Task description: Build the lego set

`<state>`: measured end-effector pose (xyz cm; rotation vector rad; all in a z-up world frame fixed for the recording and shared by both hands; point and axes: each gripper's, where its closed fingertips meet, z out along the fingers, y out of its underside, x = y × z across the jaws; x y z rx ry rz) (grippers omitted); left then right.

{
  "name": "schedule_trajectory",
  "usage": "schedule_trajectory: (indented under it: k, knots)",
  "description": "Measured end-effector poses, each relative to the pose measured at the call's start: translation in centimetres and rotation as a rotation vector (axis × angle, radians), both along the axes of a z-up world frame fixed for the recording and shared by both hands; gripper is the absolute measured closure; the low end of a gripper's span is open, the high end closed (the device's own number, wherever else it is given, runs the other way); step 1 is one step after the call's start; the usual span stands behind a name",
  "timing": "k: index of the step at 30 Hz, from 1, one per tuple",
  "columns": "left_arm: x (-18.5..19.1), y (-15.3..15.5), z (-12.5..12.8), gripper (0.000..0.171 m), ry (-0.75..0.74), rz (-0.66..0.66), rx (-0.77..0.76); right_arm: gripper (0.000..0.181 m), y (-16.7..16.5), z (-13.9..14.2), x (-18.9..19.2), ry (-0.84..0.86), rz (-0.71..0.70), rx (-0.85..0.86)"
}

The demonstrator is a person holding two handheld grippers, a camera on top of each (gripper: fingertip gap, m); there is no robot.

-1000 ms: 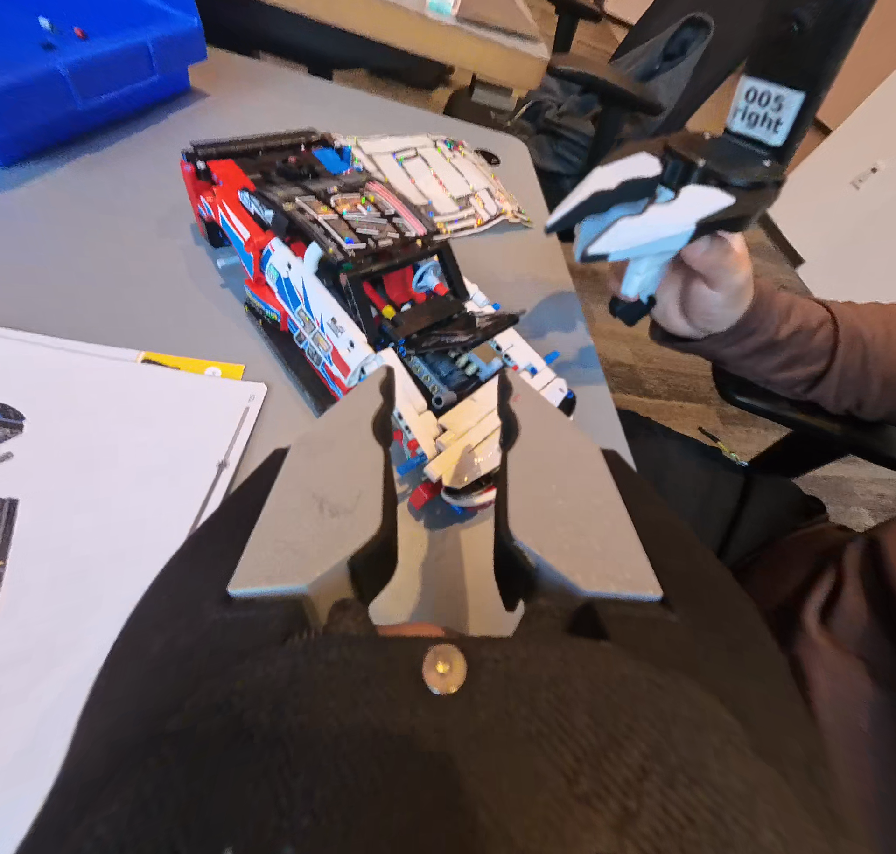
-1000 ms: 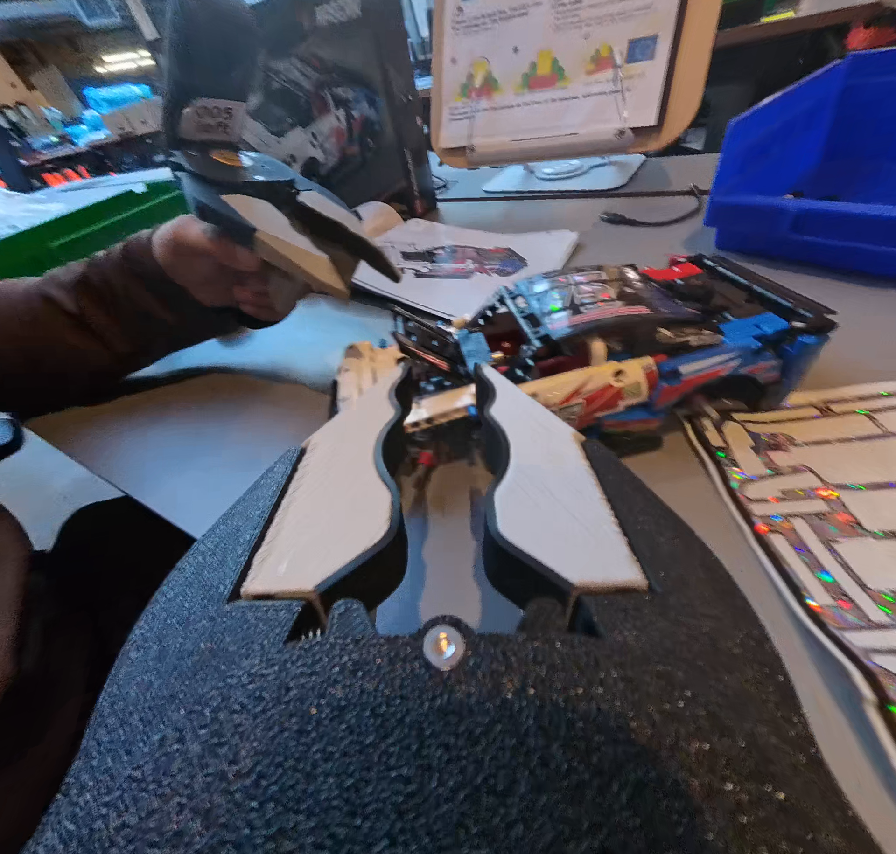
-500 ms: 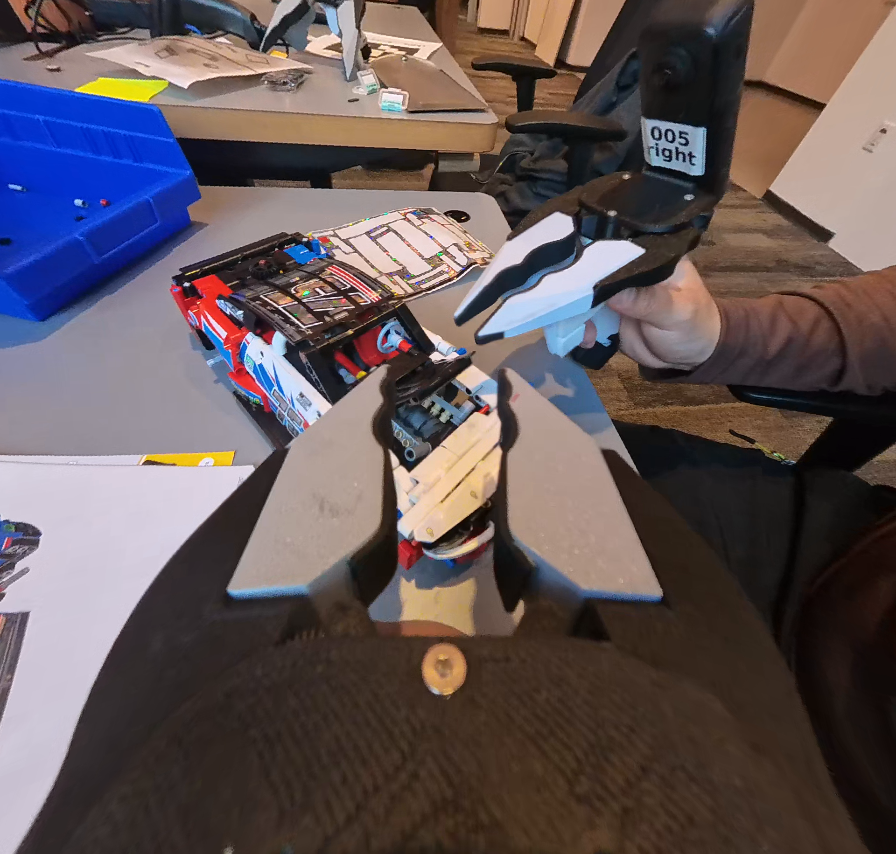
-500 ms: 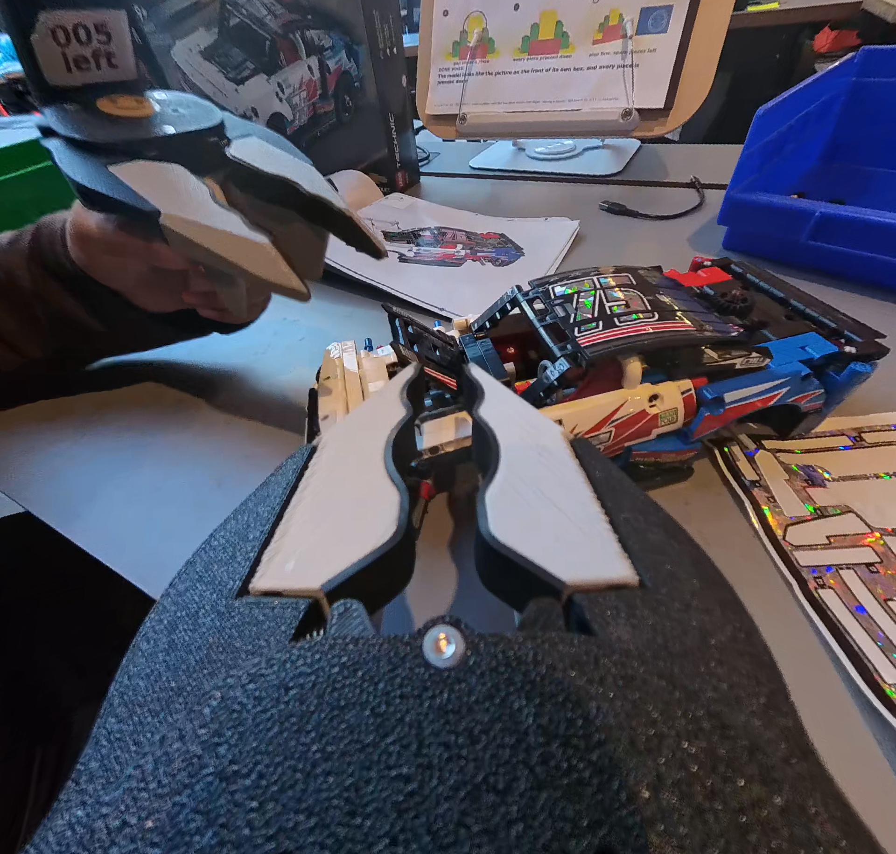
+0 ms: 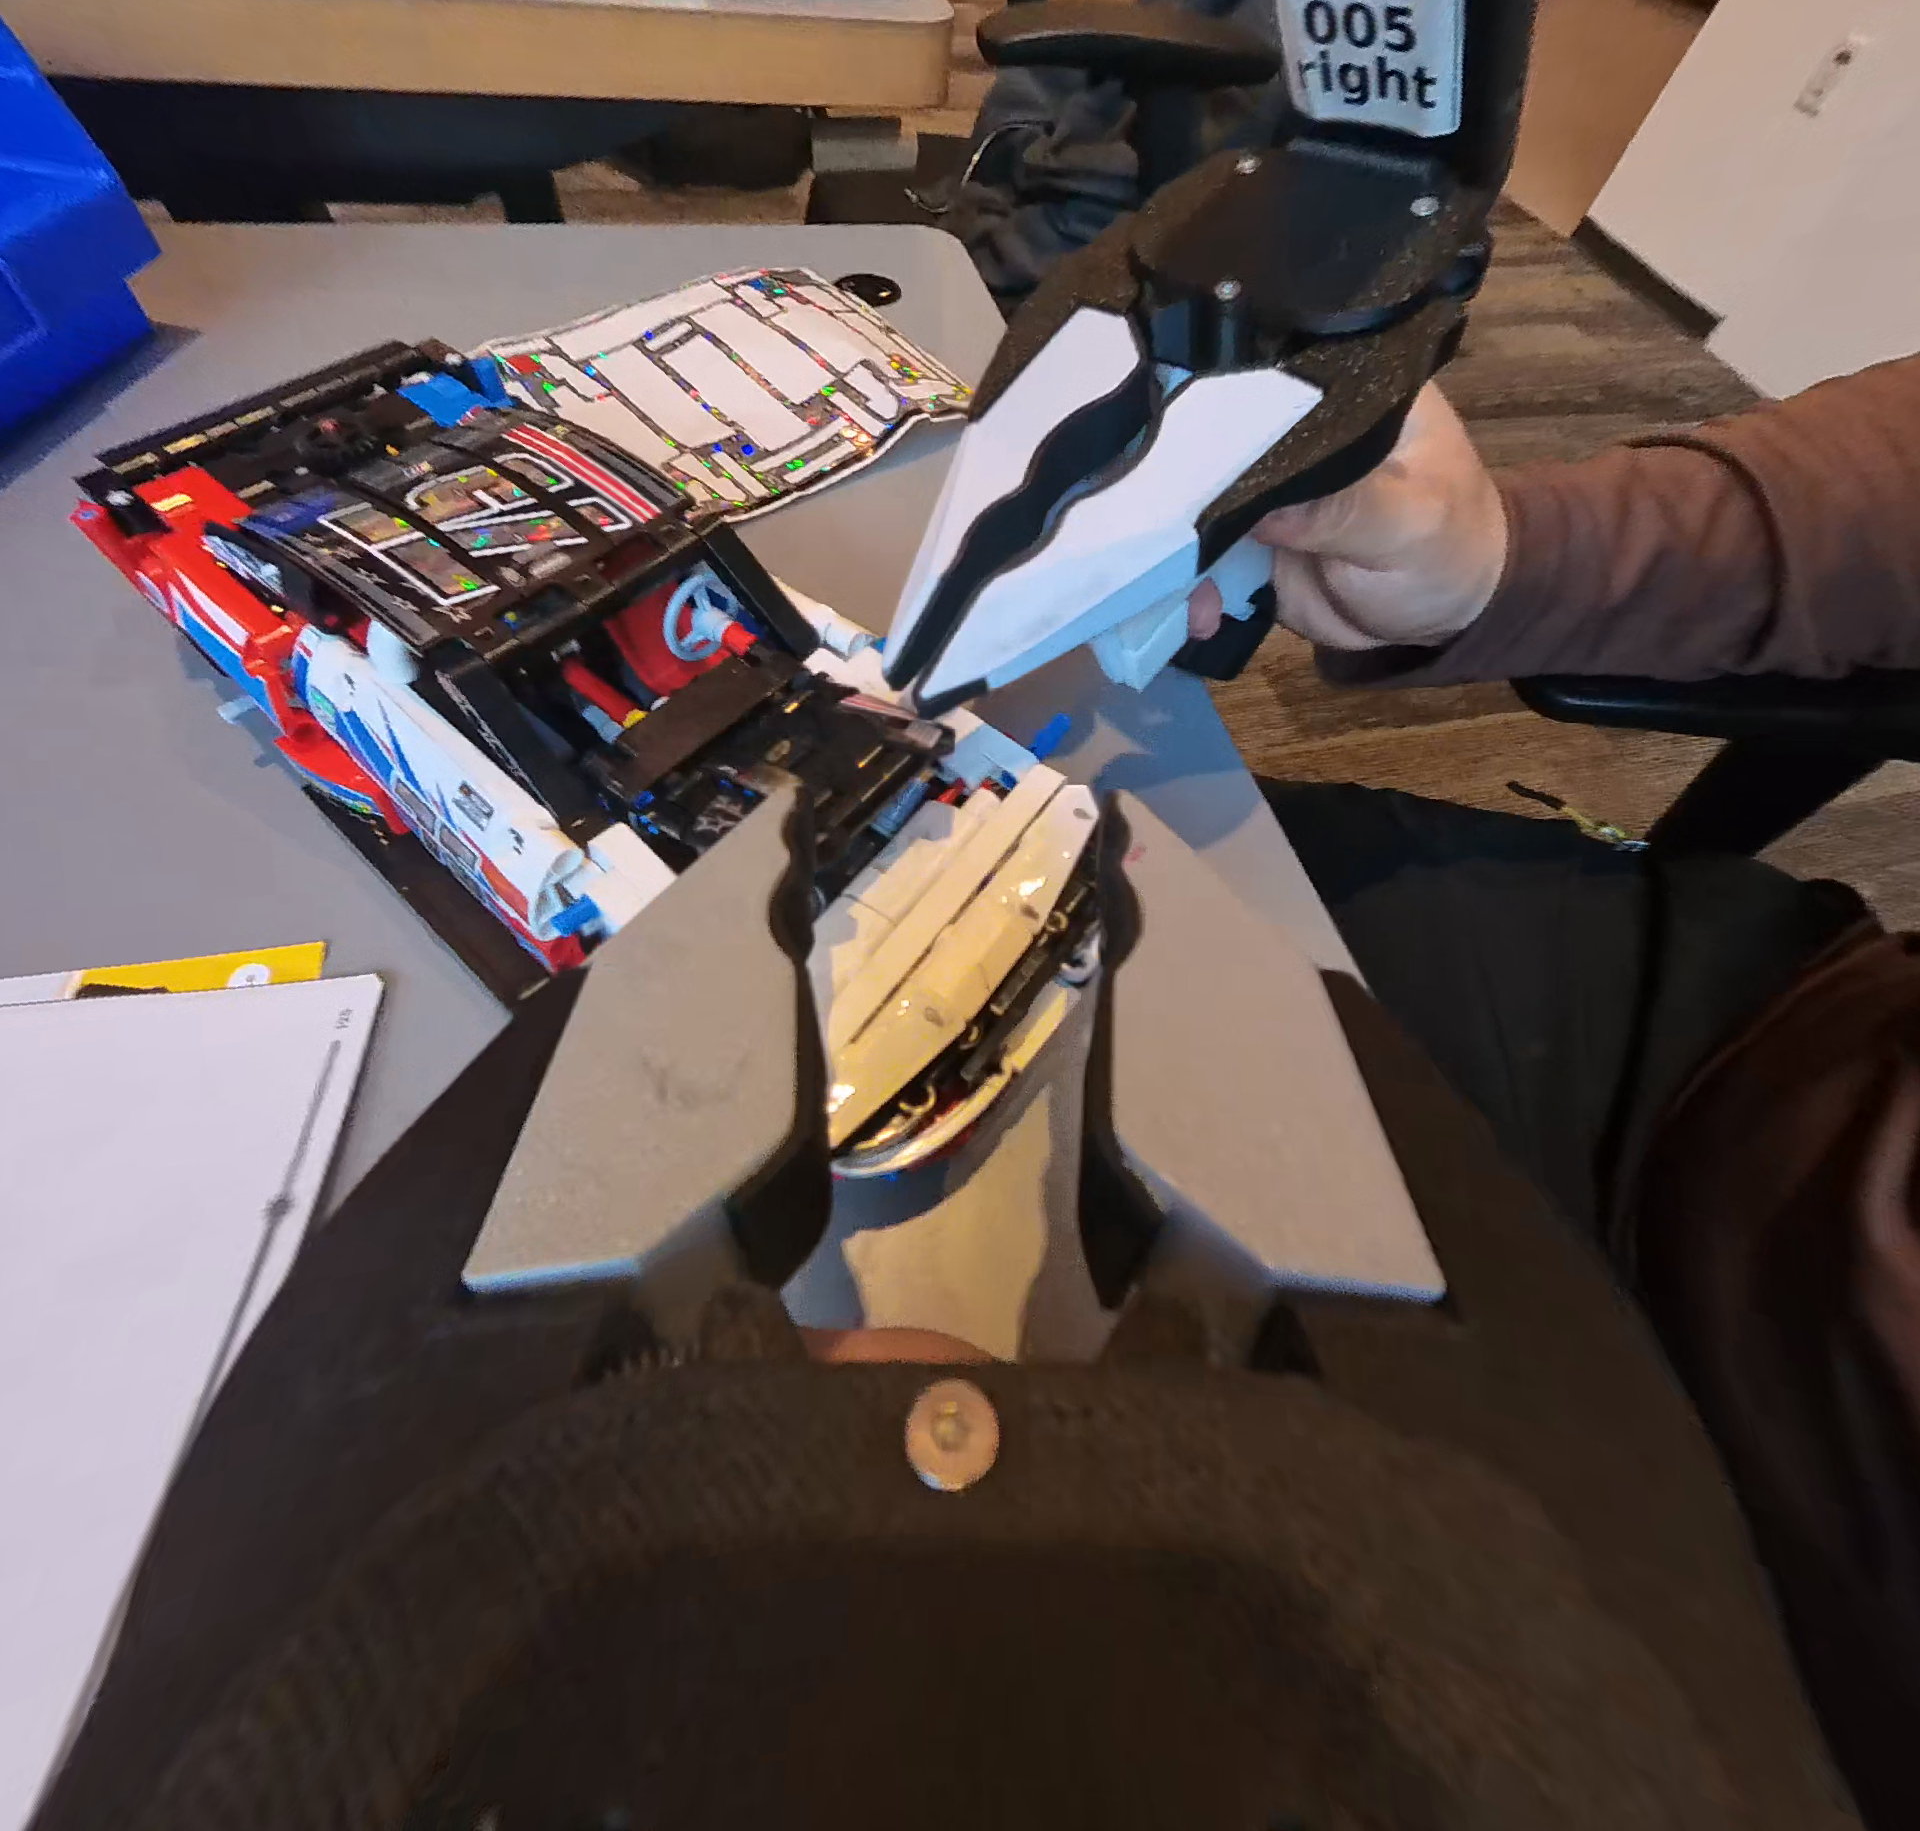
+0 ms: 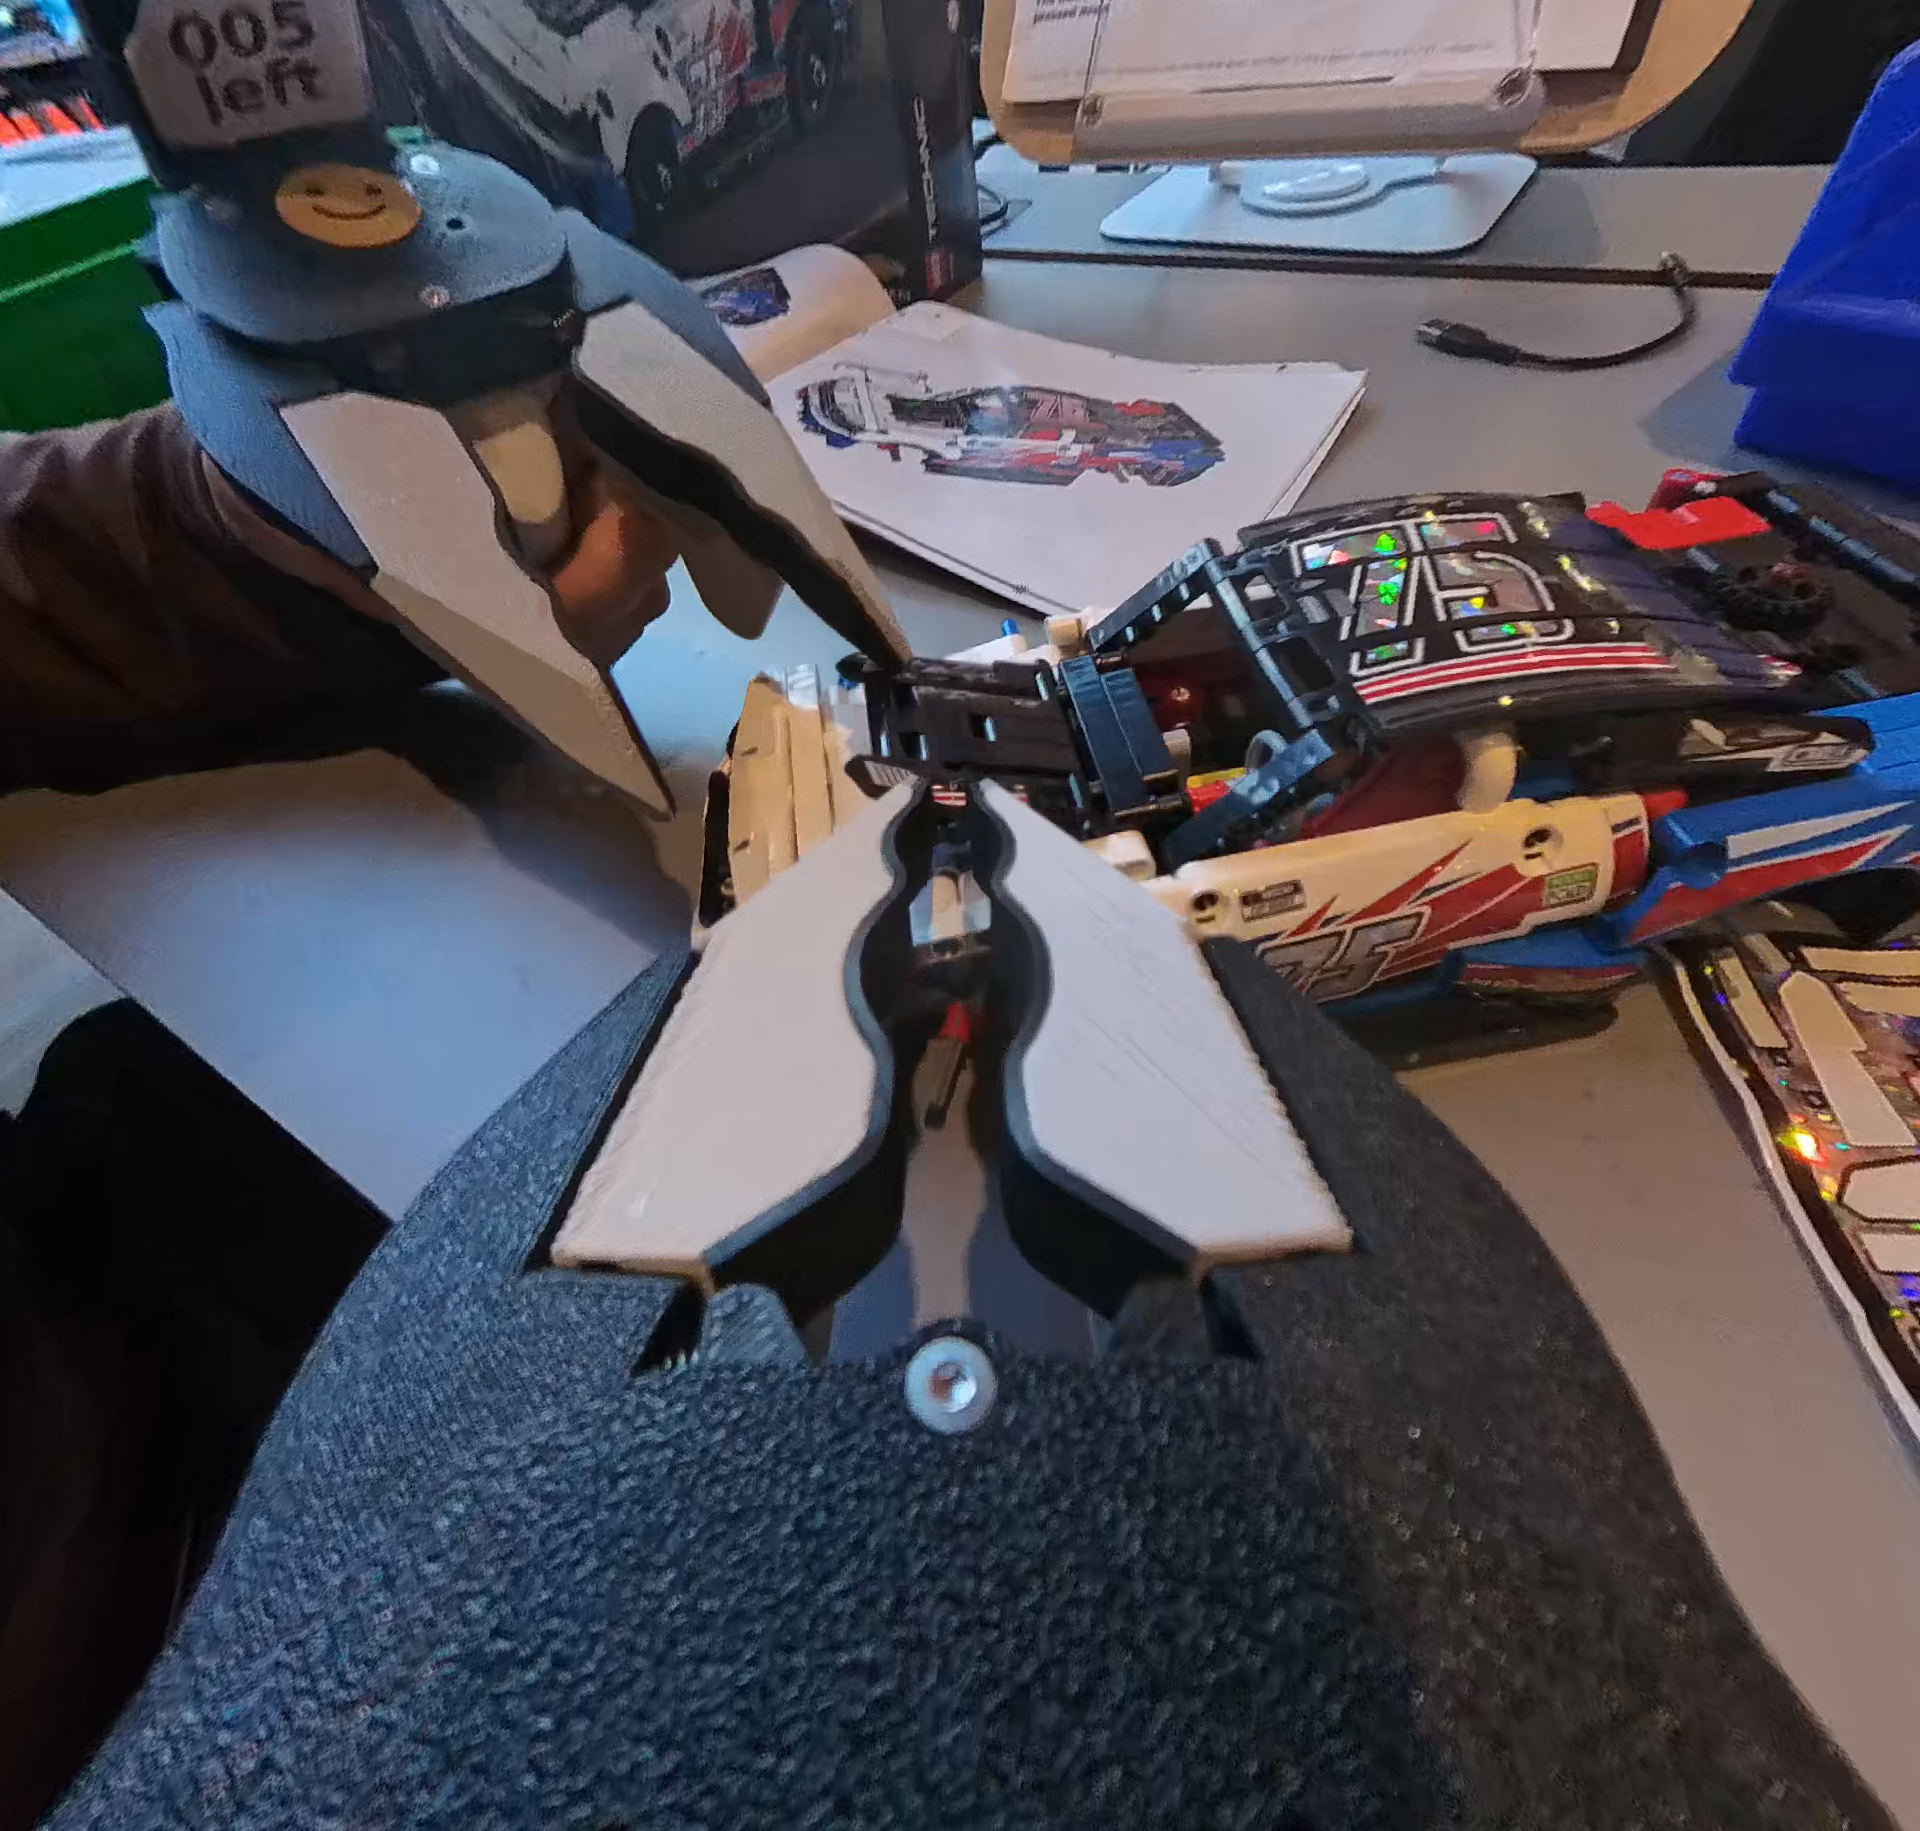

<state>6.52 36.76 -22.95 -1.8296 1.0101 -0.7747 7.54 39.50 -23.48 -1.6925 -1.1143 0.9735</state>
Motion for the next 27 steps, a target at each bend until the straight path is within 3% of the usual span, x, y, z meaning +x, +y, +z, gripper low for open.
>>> schedule_trajectory:
  k: [8,14,16,21,27]
  knots:
    - [-0.6,0.4,0.1,0.121,-0.043,0.014,-0.002,0.171,0.1,-0.9,0.4,-0.048,0.003,-0.005]
    - [-2.9,0.9,4.4,0.124,-0.331,0.050,0.160,0.169,1.1,0.0,1.5,0.016,-0.043,0.014]
    - [-3.8,1.2,4.7,0.130,-0.391,0.075,0.189,0.169,1.8,0.4,2.2,0.035,-0.082,0.026]
    - [-5.1,1.6,4.7,0.133,-0.426,0.099,0.246,0.145,1.9,0.7,1.9,0.025,-0.068,0.050]
    - [-6.3,2.5,5.1,0.136,-0.478,0.151,0.228,0.137,0.2,0.6,-0.4,-0.259,-0.047,0.381]
